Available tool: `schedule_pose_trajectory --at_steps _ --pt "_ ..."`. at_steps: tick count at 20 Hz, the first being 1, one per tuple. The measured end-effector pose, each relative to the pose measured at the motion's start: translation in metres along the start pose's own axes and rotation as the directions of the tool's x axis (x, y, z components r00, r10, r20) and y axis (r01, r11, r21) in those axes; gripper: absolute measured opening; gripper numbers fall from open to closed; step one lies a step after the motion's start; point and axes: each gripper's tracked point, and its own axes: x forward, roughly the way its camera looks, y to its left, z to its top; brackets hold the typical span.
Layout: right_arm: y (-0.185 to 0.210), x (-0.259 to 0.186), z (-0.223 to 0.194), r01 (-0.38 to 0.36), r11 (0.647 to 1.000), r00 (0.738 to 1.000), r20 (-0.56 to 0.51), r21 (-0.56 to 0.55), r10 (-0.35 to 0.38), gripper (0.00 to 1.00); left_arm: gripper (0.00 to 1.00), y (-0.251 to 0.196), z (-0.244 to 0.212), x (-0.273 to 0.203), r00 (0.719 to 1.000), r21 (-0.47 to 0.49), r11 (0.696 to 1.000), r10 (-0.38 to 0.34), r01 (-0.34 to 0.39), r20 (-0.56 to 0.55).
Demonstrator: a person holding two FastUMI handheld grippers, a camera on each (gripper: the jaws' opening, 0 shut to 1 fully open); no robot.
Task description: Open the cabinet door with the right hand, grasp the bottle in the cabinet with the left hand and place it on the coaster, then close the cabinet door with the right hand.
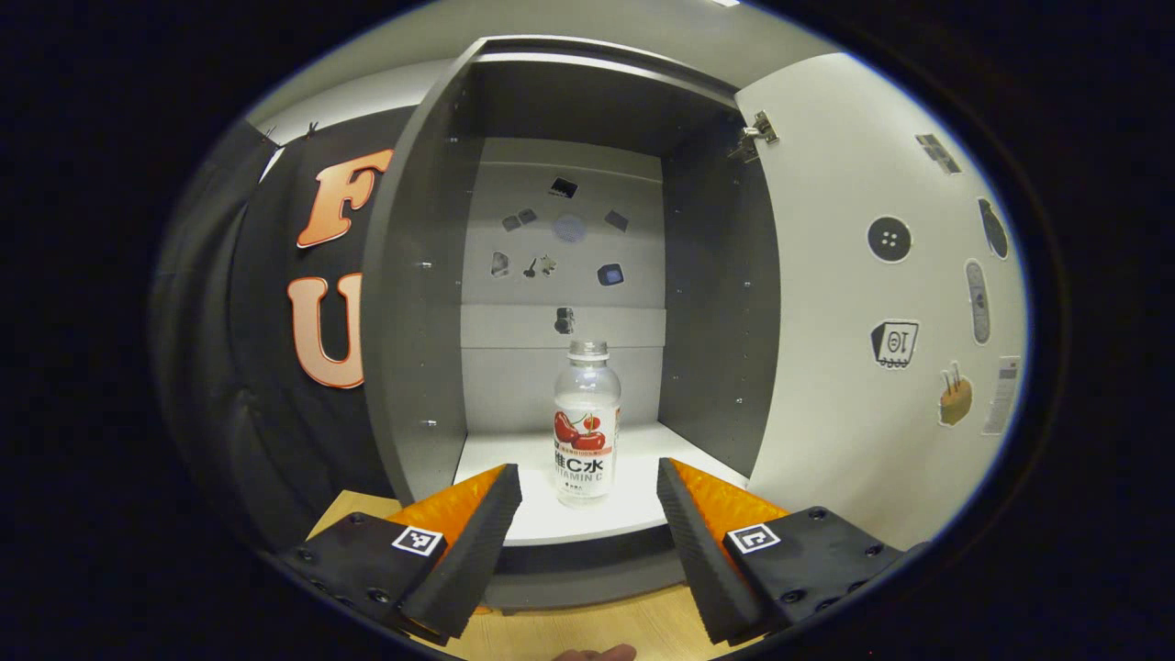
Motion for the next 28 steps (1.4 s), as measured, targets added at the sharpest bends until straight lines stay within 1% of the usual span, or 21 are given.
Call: schedule_pose_trajectory --at_steps 1,3,5,8,9,10,15,18,19,20,24,27,28 --pt "0.001 0.000 -0.004 0.003 1.000 1.000 -0.020 -0.004 -0.003 0.43 0.97 0.000 -0.002 0.011 1.000 -0.005 1.000 -0.012 0.012 -0.005" --pt "0.002 0.002 -0.008 0.006 1.000 0.999 -0.043 -0.009 -0.007 0.54 0.97 0.001 -0.006 0.034 1.000 -0.016 1.000 -0.025 0.025 -0.011" --pt "0.004 0.004 -0.014 0.015 1.000 0.997 -0.071 0.007 -0.015 0.60 0.96 0.005 -0.009 0.053 1.000 -0.015 1.000 -0.020 0.020 -0.018" --pt "0.008 0.008 -0.021 0.022 0.999 0.995 -0.099 0.037 -0.018 0.64 0.97 0.007 -0.014 0.081 0.999 -0.020 0.999 -0.032 0.031 -0.026" --pt "0.010 0.008 -0.024 0.029 0.998 0.993 -0.115 0.049 -0.023 0.68 0.97 0.008 -0.014 0.088 0.999 -0.014 0.999 -0.032 0.032 -0.022" --pt "0.011 0.007 -0.026 0.035 0.998 0.991 -0.129 0.058 -0.027 0.65 0.96 0.009 -0.012 0.095 0.999 -0.007 1.000 -0.031 0.031 -0.014" --pt "0.009 0.004 -0.035 0.057 0.996 0.984 -0.175 0.067 -0.044 0.65 0.96 0.006 -0.010 0.127 0.999 0.028 0.999 -0.035 0.035 -0.011" --pt "0.011 -0.001 -0.040 0.062 0.995 0.977 -0.211 0.076 -0.045 0.66 0.96 0.002 -0.009 0.131 0.999 0.042 0.998 -0.038 0.038 -0.006" --pt "0.011 -0.003 -0.041 0.062 0.995 0.975 -0.216 0.077 -0.045 0.66 0.87 0.003 -0.009 0.132 0.999 0.040 0.999 -0.033 0.034 -0.007" --pt "0.011 -0.004 -0.040 0.058 0.995 0.975 -0.217 0.080 -0.040 0.66 0.85 0.004 -0.010 0.128 1.000 0.037 0.999 -0.028 0.028 -0.006" --pt "0.012 -0.007 -0.041 0.049 0.994 0.976 -0.214 0.094 -0.028 0.66 0.85 0.009 -0.008 0.108 1.000 0.027 0.999 -0.018 0.018 0.002" --pt "0.014 -0.011 -0.042 0.035 0.995 0.975 -0.224 0.097 -0.013 0.66 0.84 0.020 0.002 0.079 0.999 0.019 1.000 0.009 -0.010 0.046" --pt "0.015 -0.013 -0.042 0.029 0.995 0.974 -0.226 0.099 -0.006 0.66 0.85 0.025 0.004 0.068 0.998 0.027 0.999 0.026 -0.027 0.057"
